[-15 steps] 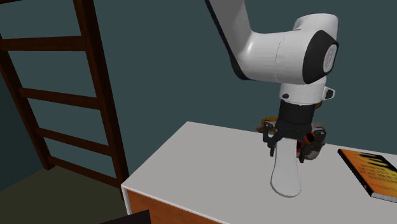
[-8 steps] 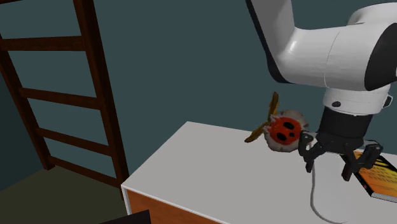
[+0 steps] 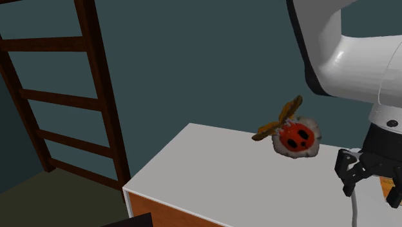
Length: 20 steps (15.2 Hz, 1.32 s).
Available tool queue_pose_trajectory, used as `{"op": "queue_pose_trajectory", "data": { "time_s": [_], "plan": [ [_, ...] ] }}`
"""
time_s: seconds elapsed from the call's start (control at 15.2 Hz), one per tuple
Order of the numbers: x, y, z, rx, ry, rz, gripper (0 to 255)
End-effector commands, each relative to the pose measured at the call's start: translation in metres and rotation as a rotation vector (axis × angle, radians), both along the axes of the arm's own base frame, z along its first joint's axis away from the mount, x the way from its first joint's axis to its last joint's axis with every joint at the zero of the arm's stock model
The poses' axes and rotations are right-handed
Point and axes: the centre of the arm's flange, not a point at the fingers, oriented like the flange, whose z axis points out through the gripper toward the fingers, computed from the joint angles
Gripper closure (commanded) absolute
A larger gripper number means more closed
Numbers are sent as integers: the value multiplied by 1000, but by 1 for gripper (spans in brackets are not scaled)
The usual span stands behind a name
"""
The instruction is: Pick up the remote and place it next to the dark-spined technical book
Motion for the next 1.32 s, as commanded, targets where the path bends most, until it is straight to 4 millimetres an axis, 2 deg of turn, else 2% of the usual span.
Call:
{"op": "queue_pose_trajectory", "data": {
  "time_s": [0.0, 0.66, 1.19, 1.25],
  "plan": [
    [0, 0, -10, 0, -1, 1, 255],
    [0, 0, -61, 0, -1, 1, 255],
    [0, 0, -61, 0, -1, 1, 255],
    [0, 0, -61, 0, -1, 1, 0]
  ]
}}
